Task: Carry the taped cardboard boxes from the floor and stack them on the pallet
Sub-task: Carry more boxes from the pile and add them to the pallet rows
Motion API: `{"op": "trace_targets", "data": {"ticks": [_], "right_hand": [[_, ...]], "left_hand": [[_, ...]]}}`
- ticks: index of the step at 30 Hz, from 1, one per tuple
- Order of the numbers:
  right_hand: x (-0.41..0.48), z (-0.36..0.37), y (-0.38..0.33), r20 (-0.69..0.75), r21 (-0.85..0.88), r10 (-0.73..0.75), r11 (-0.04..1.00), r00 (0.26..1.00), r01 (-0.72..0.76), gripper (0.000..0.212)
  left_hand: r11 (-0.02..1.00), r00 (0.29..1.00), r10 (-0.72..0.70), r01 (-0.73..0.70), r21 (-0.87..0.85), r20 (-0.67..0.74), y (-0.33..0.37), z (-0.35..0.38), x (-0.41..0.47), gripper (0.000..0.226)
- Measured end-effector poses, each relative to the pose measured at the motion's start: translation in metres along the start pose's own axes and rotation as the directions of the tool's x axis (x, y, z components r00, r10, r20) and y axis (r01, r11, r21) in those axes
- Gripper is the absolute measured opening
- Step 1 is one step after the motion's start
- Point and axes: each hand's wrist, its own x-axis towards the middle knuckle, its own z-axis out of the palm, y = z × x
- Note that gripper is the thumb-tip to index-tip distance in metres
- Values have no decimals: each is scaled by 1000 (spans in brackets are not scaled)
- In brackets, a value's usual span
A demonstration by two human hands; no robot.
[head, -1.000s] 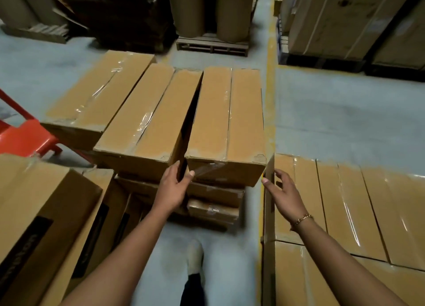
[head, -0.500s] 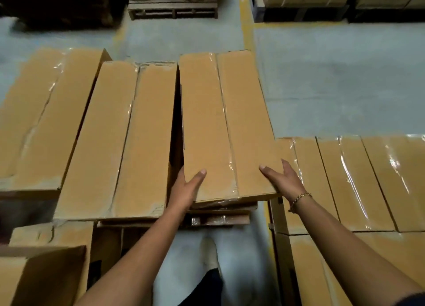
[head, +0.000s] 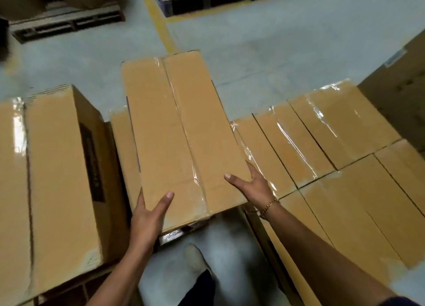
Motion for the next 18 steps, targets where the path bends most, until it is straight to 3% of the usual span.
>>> {"op": "trace_targets", "data": {"ticks": [7,9,15,18], "right_hand": [[-71,-113,70,-182,101,3,995,983,15,97],[-99,-151,102,-230,121,0,992,973,28,97],[-207,-267,203,-389,215,37,975,920,52,68],[-261,-324,260,-461,227,81,974,884,29,70]], "left_hand": [[991,977,99,-114,75,187,27,90,-72,100],[984,961,124,-151,91,249,32,122,-104,91],[957,887,193,-265,119,419,24,223,-218,53],[939,844,218,-318,130,491,16,277,-281,66]]}}
